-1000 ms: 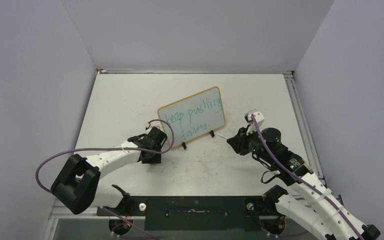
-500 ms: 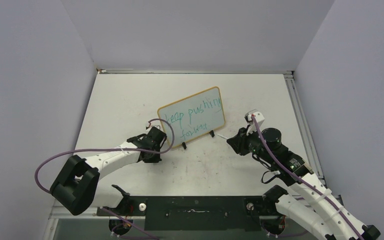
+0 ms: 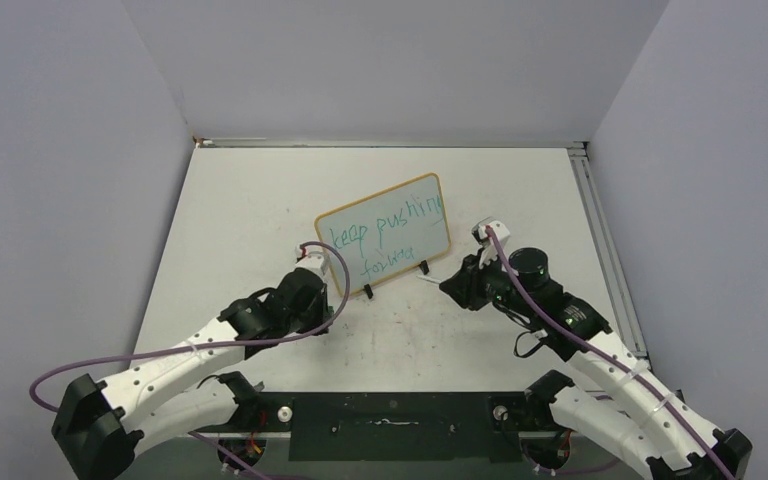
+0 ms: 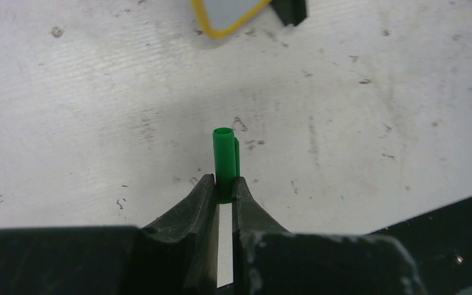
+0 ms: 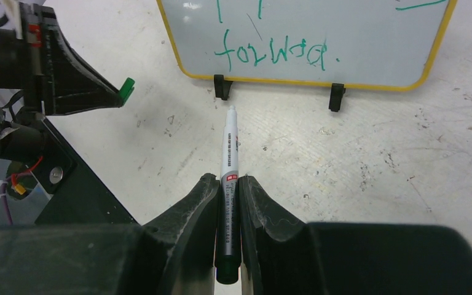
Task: Write a sentence on the whiteboard
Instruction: Close the whiteboard marker at the center of the board.
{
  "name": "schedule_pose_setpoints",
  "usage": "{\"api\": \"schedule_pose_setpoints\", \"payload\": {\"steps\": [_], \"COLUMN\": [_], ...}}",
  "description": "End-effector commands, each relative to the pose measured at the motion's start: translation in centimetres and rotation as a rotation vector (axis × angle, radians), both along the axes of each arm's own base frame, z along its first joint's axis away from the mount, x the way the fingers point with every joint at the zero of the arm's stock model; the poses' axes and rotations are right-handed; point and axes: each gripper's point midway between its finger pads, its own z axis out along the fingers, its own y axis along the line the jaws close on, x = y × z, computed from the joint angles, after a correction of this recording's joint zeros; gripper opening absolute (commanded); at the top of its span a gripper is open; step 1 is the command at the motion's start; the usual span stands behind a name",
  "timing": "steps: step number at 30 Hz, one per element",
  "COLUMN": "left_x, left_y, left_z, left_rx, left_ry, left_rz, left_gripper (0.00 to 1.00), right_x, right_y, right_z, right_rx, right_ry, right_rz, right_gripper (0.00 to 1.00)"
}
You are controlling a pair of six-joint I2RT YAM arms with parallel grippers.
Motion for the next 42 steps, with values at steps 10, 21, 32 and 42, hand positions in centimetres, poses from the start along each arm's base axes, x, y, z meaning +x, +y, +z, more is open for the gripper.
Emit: {"api": "schedule_pose_setpoints", "payload": {"steps": [10,21,32,42], "left_x": [-0.8,-3.2,-4.4,-4.5], "left_y": [-6.9,-8.8,-9.7,-10.0], "left_z": [12.7,13.7,12.9,12.4], "left_rx": [-0.142,-0.258,-0.28,-0.275], "left_ry": [-0.412,-0.567,-0.509,-0.48], "left_rz": [-0.723,-0.92,-0.989,-0.997], "left_gripper": [0.0,0.0,0.0,0.0], "right_x": [0.9,-2.0,-3.1,-3.6], "right_y": [6.4,7.1,6.4,6.1], "right_z": [5.4,4.1,4.7,5.1], "right_rx": [0.174,0.223,0.206,0.206], "right_ry": [-0.07,0.14,0.146,0.149], "right_rz": [0.332,0.666,0.669,0.681], "right_gripper": [0.05,0.05,0.05,0.05]}}
